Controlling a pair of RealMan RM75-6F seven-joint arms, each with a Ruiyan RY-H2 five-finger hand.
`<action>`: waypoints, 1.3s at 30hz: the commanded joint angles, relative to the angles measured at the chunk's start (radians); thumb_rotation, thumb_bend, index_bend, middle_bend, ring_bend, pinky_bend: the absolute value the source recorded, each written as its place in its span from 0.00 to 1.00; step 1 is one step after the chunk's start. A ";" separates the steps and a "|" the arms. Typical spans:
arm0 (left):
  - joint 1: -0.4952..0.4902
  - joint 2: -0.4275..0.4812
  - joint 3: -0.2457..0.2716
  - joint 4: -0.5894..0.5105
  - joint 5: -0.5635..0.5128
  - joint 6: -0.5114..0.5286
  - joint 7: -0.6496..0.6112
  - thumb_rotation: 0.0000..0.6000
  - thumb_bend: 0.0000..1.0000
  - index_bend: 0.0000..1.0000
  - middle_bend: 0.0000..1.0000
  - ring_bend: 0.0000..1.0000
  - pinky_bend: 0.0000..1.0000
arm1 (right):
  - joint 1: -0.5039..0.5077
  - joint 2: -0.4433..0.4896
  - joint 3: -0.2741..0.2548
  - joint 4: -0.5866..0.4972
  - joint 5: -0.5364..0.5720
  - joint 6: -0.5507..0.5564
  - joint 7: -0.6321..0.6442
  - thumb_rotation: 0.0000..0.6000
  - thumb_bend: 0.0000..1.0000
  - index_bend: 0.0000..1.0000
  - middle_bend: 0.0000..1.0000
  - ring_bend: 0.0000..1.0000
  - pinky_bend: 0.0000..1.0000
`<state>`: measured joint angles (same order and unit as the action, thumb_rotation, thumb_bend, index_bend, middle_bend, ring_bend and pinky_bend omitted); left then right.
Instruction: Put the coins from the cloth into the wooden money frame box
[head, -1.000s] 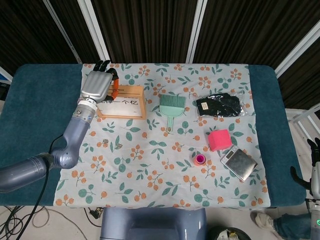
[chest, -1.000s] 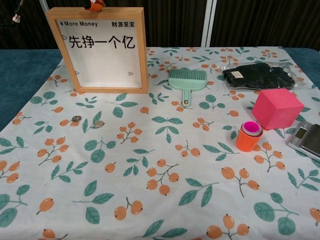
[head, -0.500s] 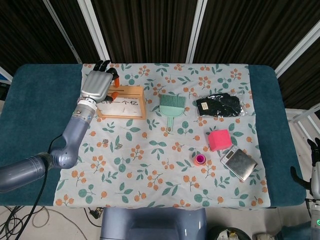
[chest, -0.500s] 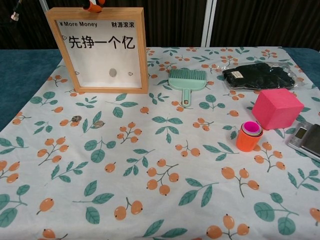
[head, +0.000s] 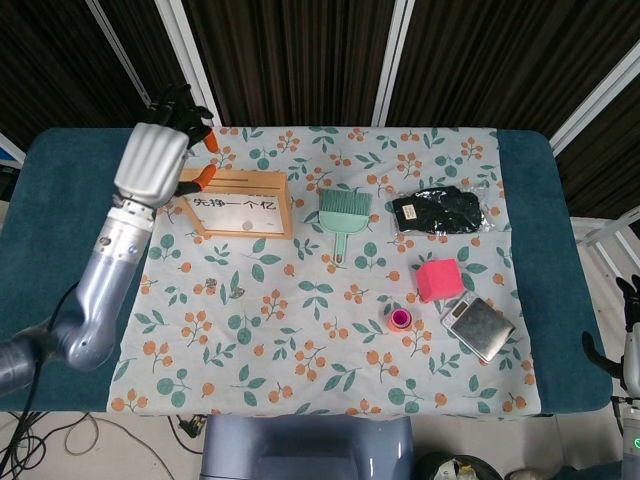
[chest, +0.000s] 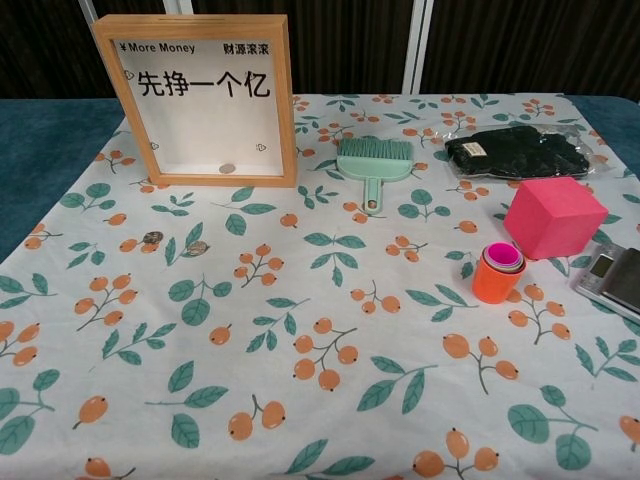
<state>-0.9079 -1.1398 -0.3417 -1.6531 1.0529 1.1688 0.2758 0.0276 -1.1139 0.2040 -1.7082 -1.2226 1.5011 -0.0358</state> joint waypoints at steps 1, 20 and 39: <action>0.182 0.095 0.107 -0.121 0.222 0.159 -0.146 1.00 0.28 0.53 0.26 0.00 0.04 | 0.001 -0.001 0.000 0.000 0.000 0.000 -0.002 1.00 0.39 0.12 0.03 0.00 0.00; 0.411 -0.311 0.379 0.391 0.564 0.255 -0.403 1.00 0.30 0.45 0.23 0.00 0.04 | -0.004 -0.003 0.000 -0.002 -0.005 0.012 -0.004 1.00 0.39 0.12 0.03 0.00 0.00; 0.320 -0.496 0.356 0.618 0.580 0.092 -0.393 1.00 0.31 0.42 0.18 0.00 0.04 | -0.004 0.000 0.002 -0.006 0.004 0.008 -0.007 1.00 0.39 0.12 0.03 0.00 0.00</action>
<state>-0.5782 -1.6233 0.0161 -1.0482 1.6296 1.2740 -0.1269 0.0233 -1.1141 0.2055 -1.7140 -1.2183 1.5087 -0.0428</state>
